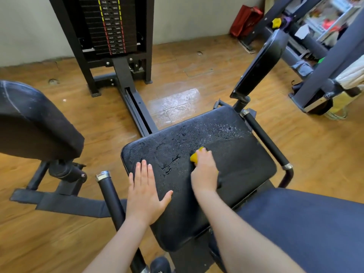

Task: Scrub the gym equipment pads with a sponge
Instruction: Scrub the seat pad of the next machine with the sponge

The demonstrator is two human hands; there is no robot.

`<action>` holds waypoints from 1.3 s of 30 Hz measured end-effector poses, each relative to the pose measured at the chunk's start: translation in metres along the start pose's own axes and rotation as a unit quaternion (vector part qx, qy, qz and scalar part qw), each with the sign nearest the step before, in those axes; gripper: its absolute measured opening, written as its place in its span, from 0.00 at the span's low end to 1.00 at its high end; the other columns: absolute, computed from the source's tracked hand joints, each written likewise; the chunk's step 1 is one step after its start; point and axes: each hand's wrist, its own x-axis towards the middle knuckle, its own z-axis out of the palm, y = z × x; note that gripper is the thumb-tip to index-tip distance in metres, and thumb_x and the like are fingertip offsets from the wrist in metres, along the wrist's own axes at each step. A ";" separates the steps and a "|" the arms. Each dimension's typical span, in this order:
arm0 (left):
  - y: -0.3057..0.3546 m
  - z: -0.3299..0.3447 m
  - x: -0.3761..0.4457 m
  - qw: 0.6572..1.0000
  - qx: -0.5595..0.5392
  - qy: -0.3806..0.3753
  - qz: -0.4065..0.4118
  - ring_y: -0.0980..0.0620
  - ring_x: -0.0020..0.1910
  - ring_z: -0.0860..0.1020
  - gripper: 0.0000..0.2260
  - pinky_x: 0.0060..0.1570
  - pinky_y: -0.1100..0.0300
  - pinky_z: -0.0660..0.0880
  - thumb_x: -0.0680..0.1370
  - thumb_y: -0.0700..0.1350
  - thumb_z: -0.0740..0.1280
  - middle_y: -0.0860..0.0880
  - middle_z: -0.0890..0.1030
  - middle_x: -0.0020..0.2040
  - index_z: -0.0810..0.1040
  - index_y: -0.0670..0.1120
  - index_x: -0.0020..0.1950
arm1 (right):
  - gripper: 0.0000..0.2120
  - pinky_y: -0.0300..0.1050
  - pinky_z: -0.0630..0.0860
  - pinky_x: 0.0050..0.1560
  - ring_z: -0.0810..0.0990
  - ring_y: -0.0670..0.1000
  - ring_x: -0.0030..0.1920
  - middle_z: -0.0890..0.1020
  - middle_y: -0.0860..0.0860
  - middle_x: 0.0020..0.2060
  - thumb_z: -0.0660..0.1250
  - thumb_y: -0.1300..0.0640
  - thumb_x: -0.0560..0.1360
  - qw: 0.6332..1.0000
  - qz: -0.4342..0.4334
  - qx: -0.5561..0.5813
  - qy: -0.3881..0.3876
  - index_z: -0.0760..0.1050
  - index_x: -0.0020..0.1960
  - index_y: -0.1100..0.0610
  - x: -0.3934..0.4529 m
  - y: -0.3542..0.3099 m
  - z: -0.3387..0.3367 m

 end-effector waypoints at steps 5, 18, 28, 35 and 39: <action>-0.002 -0.001 0.001 1.000 -0.002 -0.010 0.009 0.38 0.74 0.60 0.44 0.69 0.45 0.51 0.72 0.68 0.51 0.35 0.63 0.73 0.64 0.32 0.71 | 0.28 0.44 0.51 0.73 0.49 0.52 0.76 0.53 0.51 0.76 0.54 0.67 0.77 0.991 -0.077 -0.036 -0.104 0.54 0.75 0.56 -0.041 -0.031 0.017; -0.040 -0.011 -0.049 0.997 -0.005 -0.067 0.033 0.47 0.74 0.30 0.52 0.69 0.54 0.32 0.61 0.75 0.36 0.47 0.27 0.72 0.32 0.42 0.75 | 0.21 0.46 0.62 0.66 0.57 0.52 0.74 0.65 0.54 0.71 0.52 0.67 0.78 0.999 0.008 0.012 -0.030 0.63 0.70 0.60 -0.022 -0.013 0.004; -0.043 -0.009 -0.063 0.998 -0.037 -0.052 -0.018 0.47 0.73 0.35 0.53 0.71 0.48 0.39 0.64 0.76 0.46 0.43 0.35 0.74 0.35 0.40 0.73 | 0.24 0.51 0.66 0.68 0.62 0.52 0.72 0.67 0.52 0.71 0.56 0.69 0.74 0.959 -0.259 0.025 -0.115 0.68 0.69 0.58 -0.072 -0.059 0.025; -0.043 -0.011 -0.065 0.998 -0.027 -0.059 -0.017 0.50 0.71 0.27 0.50 0.70 0.49 0.31 0.64 0.75 0.45 0.47 0.27 0.72 0.26 0.44 0.70 | 0.23 0.45 0.58 0.70 0.56 0.52 0.74 0.62 0.52 0.73 0.54 0.70 0.77 0.985 -0.156 0.003 -0.074 0.65 0.70 0.59 -0.042 -0.061 0.029; -0.043 -0.006 -0.063 0.999 -0.031 -0.021 -0.025 0.49 0.73 0.32 0.50 0.70 0.49 0.35 0.66 0.75 0.44 0.45 0.33 0.75 0.32 0.42 0.73 | 0.25 0.54 0.76 0.54 0.78 0.60 0.59 0.80 0.57 0.57 0.62 0.71 0.61 0.962 -0.270 -0.008 -0.050 0.78 0.57 0.63 -0.089 -0.059 0.044</action>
